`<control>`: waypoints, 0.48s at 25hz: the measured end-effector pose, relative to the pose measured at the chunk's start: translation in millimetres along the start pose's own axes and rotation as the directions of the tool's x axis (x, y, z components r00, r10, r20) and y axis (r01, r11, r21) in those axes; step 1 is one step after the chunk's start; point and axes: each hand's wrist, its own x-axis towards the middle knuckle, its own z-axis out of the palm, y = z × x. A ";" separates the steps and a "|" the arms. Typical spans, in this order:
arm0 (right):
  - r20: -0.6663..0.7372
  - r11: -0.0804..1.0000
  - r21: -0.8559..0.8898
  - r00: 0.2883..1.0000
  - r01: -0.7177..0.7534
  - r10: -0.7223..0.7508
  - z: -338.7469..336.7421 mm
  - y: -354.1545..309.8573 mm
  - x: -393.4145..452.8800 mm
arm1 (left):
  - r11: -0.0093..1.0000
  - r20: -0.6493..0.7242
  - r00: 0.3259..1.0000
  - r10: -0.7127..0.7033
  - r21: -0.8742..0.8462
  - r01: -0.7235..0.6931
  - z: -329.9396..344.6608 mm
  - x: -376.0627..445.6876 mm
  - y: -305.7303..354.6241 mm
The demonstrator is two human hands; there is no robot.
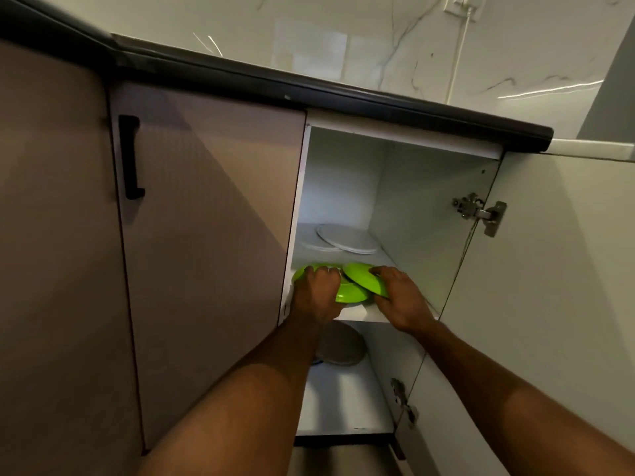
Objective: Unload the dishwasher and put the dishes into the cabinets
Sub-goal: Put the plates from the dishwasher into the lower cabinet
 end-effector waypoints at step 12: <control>-0.006 0.997 -0.073 1.000 -0.013 0.013 32.7 34.1 14.3 | 0.942 0.013 0.983 -0.185 -0.283 0.181 23.9 29.6 7.0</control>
